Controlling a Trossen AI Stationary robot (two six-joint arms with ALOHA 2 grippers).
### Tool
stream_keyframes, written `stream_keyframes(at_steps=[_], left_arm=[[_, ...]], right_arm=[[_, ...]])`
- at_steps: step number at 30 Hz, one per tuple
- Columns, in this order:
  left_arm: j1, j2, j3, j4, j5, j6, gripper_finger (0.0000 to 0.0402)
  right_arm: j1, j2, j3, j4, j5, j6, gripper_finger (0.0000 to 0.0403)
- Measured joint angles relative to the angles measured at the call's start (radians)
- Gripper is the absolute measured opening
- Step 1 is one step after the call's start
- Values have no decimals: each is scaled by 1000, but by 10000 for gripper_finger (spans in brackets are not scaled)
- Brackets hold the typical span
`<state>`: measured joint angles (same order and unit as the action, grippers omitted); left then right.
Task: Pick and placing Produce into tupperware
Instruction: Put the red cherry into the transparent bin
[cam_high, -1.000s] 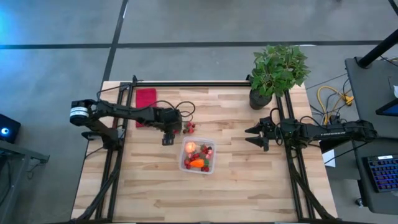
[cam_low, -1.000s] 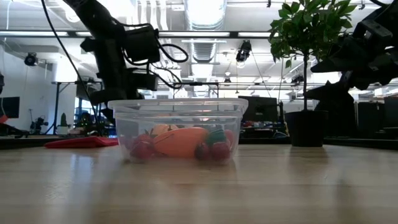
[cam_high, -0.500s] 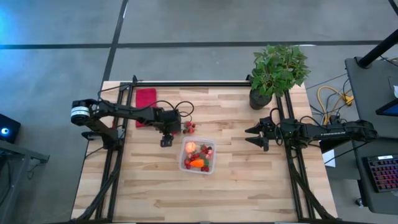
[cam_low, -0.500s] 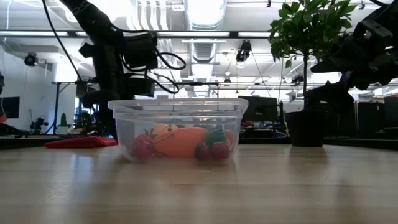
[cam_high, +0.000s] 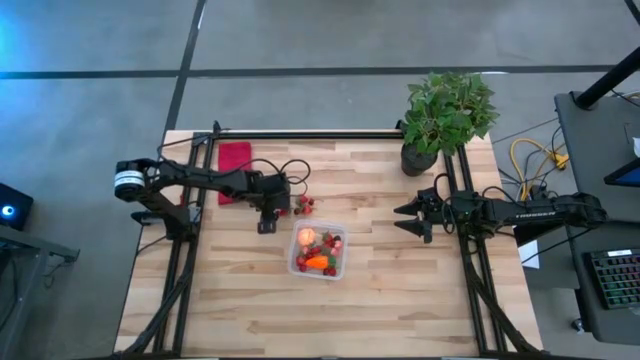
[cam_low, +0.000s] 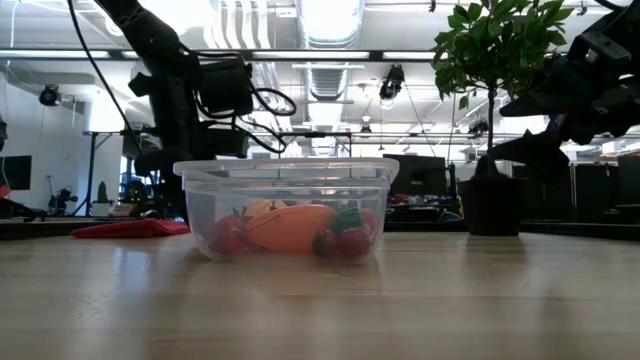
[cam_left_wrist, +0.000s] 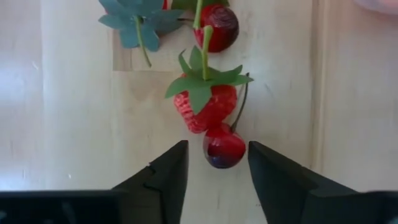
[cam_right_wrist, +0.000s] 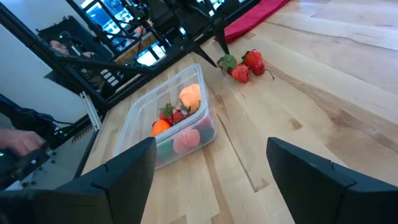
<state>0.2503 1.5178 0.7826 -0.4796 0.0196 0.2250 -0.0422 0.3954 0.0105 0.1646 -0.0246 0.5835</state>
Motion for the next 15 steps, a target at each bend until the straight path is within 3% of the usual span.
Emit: stream_keyframes(at_steps=[5, 15], left_arm=[[11, 0, -2, 2, -1, 15, 130], [12, 0, -4, 50, -14, 21, 127]], right_arm=[[0, 0, 0, 0, 0, 0, 293], [0, 0, 0, 0, 0, 0, 295]])
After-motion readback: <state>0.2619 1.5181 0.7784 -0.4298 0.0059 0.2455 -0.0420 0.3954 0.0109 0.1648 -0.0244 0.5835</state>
